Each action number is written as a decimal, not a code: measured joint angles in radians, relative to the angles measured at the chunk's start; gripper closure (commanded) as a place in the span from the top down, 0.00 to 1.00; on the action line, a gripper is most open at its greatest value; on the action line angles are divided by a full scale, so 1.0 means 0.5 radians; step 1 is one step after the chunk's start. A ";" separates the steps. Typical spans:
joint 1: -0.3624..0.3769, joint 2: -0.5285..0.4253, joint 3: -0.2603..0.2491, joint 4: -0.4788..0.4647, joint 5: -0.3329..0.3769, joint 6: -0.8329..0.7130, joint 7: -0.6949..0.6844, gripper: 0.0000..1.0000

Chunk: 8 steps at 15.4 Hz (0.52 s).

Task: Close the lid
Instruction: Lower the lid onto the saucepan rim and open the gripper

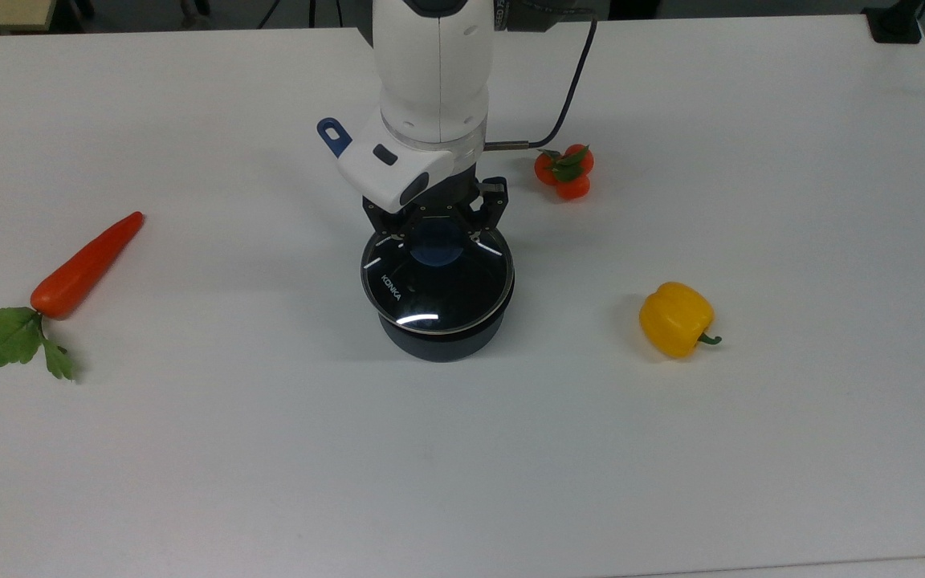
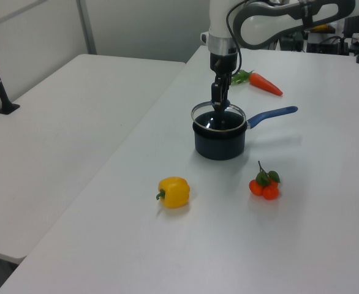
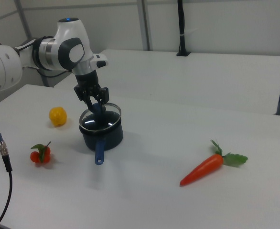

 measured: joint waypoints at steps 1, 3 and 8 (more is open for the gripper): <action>0.000 0.002 0.000 -0.003 0.000 0.000 0.000 0.39; 0.000 0.006 0.000 -0.004 0.000 0.000 0.000 0.40; 0.000 0.026 0.000 -0.011 0.000 -0.001 0.000 0.40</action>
